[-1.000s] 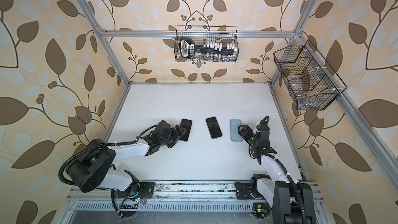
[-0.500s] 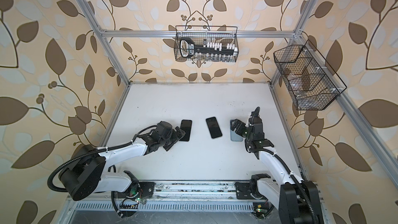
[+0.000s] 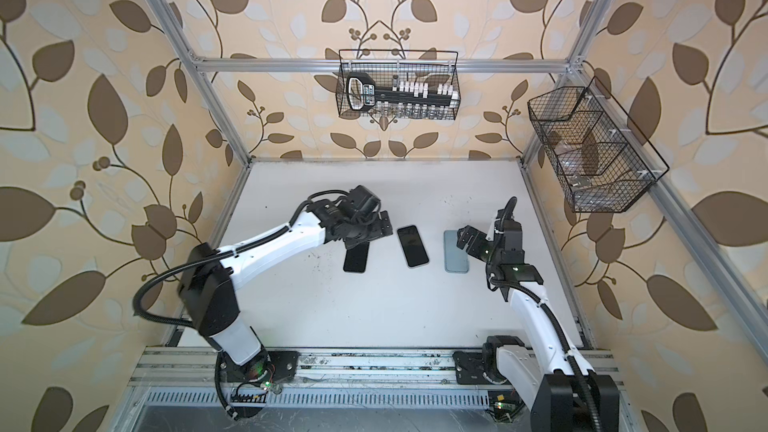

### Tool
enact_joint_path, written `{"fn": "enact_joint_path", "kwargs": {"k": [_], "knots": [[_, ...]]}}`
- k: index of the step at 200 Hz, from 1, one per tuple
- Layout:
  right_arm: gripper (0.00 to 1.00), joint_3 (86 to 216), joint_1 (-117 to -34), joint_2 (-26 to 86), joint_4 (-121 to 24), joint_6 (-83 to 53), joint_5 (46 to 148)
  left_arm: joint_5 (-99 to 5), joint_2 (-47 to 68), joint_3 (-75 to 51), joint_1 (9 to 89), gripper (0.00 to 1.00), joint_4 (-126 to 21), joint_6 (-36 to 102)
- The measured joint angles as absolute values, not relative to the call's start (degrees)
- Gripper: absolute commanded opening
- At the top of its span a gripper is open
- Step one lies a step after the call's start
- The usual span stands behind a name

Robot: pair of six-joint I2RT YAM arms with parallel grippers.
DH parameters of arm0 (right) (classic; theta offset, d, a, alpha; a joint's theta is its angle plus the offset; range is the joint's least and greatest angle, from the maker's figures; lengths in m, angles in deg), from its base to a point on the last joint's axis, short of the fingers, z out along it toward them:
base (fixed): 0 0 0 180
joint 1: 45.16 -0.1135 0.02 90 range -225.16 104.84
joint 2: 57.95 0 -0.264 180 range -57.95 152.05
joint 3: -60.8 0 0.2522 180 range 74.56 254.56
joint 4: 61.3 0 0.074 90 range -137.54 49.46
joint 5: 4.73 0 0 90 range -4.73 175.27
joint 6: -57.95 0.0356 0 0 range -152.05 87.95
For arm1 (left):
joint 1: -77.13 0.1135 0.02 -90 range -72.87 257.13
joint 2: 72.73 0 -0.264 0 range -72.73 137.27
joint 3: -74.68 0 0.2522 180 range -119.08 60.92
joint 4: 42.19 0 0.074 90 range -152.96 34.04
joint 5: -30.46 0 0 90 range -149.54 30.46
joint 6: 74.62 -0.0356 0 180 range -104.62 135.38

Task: Take the phone out of the phone case
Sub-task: Pick up the phone from the center of the table.

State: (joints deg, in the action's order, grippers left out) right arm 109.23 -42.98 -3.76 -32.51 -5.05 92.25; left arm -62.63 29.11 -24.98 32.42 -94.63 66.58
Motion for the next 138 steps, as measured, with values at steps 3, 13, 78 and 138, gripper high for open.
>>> {"fn": "enact_joint_path", "kwargs": {"k": [3, 13, 78, 138], "knots": [[1.0, 109.98, -43.07, -4.04, -31.72, -5.53, 91.95, -62.66, 30.16, -25.92, 32.16, 0.99, -95.05, 66.43], [1.0, 112.42, -43.33, -4.72, -29.47, -7.45, 91.47, -62.72, 34.12, -28.88, 31.42, 0.99, -96.21, 66.18], [1.0, 117.21, -40.84, -5.44, -23.79, -13.68, 97.85, -62.77, 53.0, -47.98, 28.66, 0.99, -102.76, 65.97], [1.0, 115.96, -40.82, -6.54, -24.6, -13.57, 102.33, -65.78, 63.84, -62.93, 28.29, 0.99, -107.94, 67.89]]}}
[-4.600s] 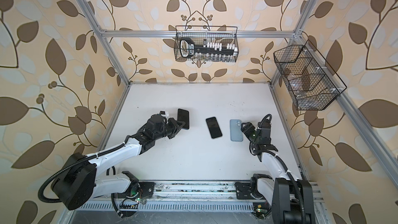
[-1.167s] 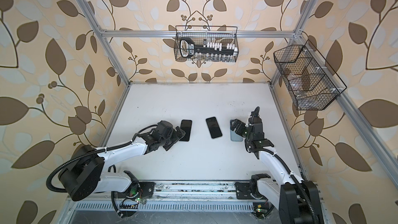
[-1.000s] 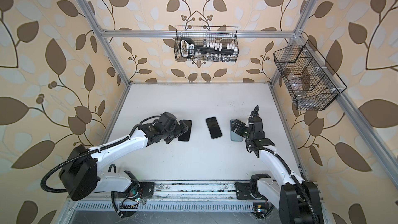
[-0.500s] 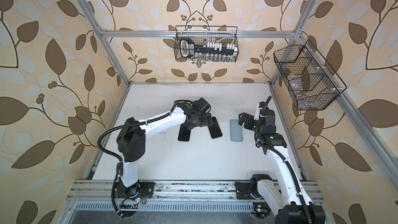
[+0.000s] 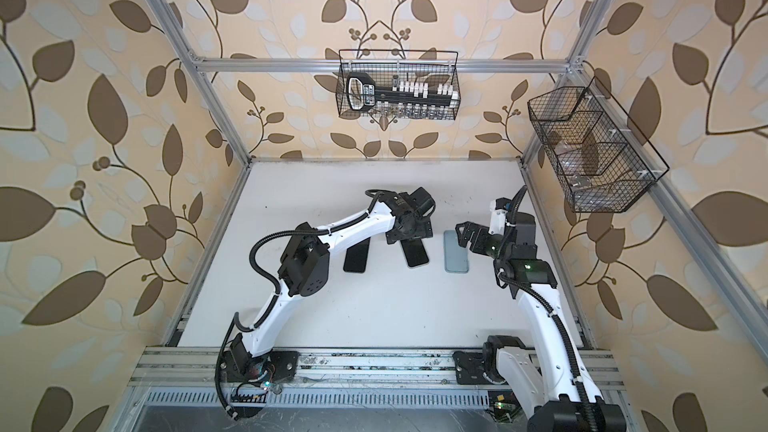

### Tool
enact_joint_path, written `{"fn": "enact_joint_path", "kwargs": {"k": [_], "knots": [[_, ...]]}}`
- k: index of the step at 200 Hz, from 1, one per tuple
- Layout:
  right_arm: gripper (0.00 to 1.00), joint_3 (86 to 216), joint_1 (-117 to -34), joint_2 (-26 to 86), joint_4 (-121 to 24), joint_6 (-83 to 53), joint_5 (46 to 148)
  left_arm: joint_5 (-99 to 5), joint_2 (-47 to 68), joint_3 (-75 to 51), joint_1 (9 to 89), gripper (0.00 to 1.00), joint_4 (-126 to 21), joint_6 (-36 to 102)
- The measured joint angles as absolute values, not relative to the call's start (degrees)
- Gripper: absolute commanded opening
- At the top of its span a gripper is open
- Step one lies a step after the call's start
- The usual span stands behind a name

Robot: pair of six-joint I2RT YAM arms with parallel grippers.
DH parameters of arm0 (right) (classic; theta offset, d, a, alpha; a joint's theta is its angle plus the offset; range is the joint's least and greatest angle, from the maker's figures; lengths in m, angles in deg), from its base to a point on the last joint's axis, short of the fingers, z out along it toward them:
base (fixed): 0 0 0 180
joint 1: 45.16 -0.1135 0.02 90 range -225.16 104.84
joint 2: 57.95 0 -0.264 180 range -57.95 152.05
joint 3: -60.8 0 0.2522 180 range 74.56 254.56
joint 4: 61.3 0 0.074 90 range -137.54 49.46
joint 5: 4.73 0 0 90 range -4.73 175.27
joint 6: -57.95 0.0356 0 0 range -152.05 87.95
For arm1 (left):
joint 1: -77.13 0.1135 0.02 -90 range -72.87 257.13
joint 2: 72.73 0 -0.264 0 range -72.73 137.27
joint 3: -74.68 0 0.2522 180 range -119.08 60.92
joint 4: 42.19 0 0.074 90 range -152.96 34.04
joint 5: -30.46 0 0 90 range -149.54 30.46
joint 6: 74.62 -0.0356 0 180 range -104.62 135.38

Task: Take the phone out of the phone case
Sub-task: Pick up the phone from the center of the table.

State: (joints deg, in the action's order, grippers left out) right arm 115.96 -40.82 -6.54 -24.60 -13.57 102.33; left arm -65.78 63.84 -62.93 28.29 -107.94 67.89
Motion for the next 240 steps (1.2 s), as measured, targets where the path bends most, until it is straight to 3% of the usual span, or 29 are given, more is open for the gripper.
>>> {"fn": "enact_joint_path", "kwargs": {"k": [151, 177, 240], "knots": [[1.0, 114.26, -38.79, -6.54, -27.44, -13.55, 105.98, -69.08, 72.21, -70.47, 28.29, 0.99, -111.64, 71.36], [1.0, 113.91, -38.35, -6.51, -27.88, -13.53, 106.53, -69.04, 72.32, -70.58, 28.29, 0.96, -111.61, 71.36], [1.0, 113.65, -37.85, -6.45, -28.34, -13.48, 107.25, -70.81, 73.26, -71.61, 28.29, 0.77, -111.59, 70.97]]}}
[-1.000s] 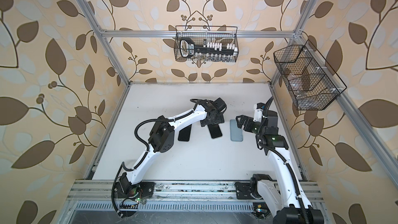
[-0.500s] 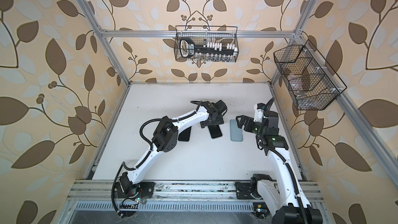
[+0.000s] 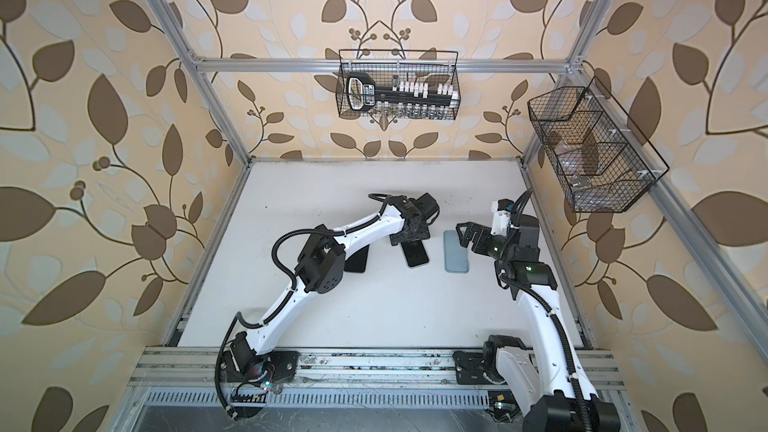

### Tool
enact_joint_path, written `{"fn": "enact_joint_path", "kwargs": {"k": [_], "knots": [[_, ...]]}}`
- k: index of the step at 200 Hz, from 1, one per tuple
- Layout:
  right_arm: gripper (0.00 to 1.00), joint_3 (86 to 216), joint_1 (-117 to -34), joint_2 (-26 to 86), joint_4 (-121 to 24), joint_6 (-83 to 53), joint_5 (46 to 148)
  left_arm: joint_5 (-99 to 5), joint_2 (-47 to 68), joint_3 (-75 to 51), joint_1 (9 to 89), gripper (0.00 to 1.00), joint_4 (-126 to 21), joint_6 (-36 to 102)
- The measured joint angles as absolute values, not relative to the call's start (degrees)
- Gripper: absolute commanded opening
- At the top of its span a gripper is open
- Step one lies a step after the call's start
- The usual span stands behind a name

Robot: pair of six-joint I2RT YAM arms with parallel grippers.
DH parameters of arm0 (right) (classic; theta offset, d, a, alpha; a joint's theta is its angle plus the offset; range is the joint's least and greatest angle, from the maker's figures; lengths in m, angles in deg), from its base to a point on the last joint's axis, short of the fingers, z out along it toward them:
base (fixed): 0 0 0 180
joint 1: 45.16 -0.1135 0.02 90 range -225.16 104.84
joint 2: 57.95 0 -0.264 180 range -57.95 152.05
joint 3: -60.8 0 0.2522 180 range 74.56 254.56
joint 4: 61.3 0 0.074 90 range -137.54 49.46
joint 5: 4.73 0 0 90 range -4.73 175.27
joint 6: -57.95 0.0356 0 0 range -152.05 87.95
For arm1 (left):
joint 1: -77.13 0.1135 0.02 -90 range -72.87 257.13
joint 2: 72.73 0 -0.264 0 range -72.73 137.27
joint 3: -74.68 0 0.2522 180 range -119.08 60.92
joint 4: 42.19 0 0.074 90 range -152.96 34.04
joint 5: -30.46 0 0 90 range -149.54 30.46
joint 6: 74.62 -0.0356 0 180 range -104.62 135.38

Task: Take the phone out of the phone case
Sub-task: Pick up the phone from the center of the table.

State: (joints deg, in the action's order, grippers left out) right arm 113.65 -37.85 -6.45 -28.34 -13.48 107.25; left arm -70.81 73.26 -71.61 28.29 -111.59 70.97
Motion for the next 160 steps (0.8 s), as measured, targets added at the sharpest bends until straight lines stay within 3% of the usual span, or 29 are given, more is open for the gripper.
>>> {"fn": "enact_joint_path", "kwargs": {"k": [37, 62, 131, 160], "knots": [[1.0, 113.54, -37.47, -6.45, -28.88, -13.48, 107.82, -70.98, 73.28, -71.65, 28.29, 0.72, -111.55, 71.01], [1.0, 113.43, -37.36, -6.45, -29.03, -13.48, 107.93, -71.2, 73.28, -71.41, 28.29, 0.79, -111.35, 70.97], [1.0, 113.39, -37.08, -6.45, -29.34, -13.46, 108.32, -72.21, 73.28, -70.95, 27.64, 0.81, -110.89, 70.1], [1.0, 113.39, -37.08, -6.45, -29.34, -13.46, 108.49, -72.45, 73.28, -70.95, 27.59, 0.65, -110.85, 69.4]]}}
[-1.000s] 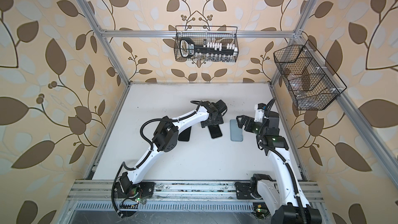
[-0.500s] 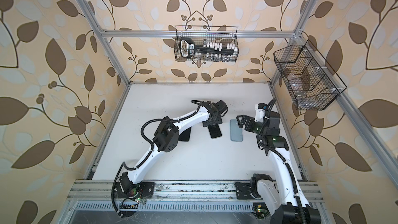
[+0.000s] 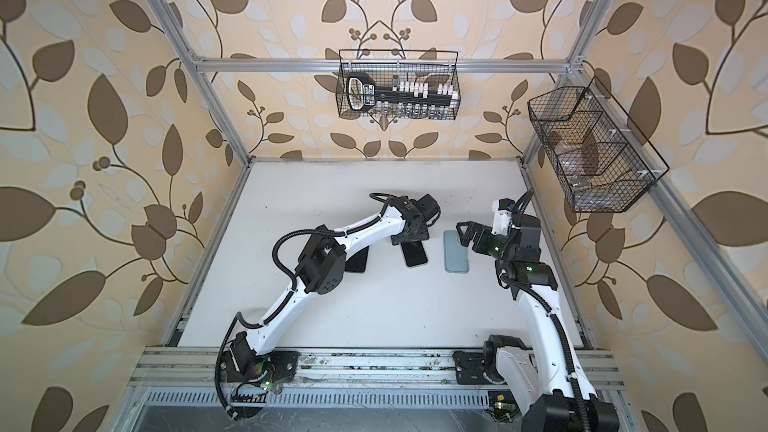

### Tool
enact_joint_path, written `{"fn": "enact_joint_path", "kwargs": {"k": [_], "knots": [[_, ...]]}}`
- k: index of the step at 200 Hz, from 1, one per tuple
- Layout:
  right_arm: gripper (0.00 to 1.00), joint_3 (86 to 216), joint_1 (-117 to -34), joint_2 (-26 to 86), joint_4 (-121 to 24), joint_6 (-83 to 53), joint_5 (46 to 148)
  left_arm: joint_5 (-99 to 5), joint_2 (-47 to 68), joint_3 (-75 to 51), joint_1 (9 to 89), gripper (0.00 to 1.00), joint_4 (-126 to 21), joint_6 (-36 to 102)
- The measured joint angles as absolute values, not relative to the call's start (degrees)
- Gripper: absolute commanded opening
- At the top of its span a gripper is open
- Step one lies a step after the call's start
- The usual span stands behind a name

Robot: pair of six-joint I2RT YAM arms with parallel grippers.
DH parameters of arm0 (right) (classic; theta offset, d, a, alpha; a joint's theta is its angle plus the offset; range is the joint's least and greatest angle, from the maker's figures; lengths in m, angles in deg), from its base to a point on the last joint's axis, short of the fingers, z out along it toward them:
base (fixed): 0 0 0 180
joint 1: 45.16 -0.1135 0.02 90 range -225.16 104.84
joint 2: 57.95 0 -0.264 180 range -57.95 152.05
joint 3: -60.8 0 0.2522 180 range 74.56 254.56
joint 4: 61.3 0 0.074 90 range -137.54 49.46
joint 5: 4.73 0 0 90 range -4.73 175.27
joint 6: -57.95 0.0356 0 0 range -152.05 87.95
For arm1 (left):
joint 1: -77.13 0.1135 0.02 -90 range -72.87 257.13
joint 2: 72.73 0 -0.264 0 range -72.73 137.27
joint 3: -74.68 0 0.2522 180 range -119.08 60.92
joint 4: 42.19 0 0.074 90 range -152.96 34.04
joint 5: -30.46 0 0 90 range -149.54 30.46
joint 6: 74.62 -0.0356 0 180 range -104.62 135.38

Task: Take the phone out of the phone case
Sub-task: Pick up the phone from the center of the table.

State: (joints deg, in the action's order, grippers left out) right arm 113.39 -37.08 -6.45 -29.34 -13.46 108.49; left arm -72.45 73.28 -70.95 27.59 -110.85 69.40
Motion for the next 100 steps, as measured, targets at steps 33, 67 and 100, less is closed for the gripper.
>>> {"fn": "enact_joint_path", "kwargs": {"k": [33, 67, 100], "knots": [[1.0, 113.39, -36.97, -6.45, -29.36, -13.44, 108.67, -72.65, 73.26, -70.8, 27.55, 0.64, -110.83, 69.31], [1.0, 113.36, -36.97, -6.45, -29.36, -13.4, 108.76, -73.32, 72.26, -68.9, 27.33, 0.56, -109.45, 68.83], [1.0, 113.34, -36.99, -6.47, -29.36, -13.0, 109.15, -73.19, 70.16, -65.53, 27.22, 0.5, -108.1, 67.34]]}}
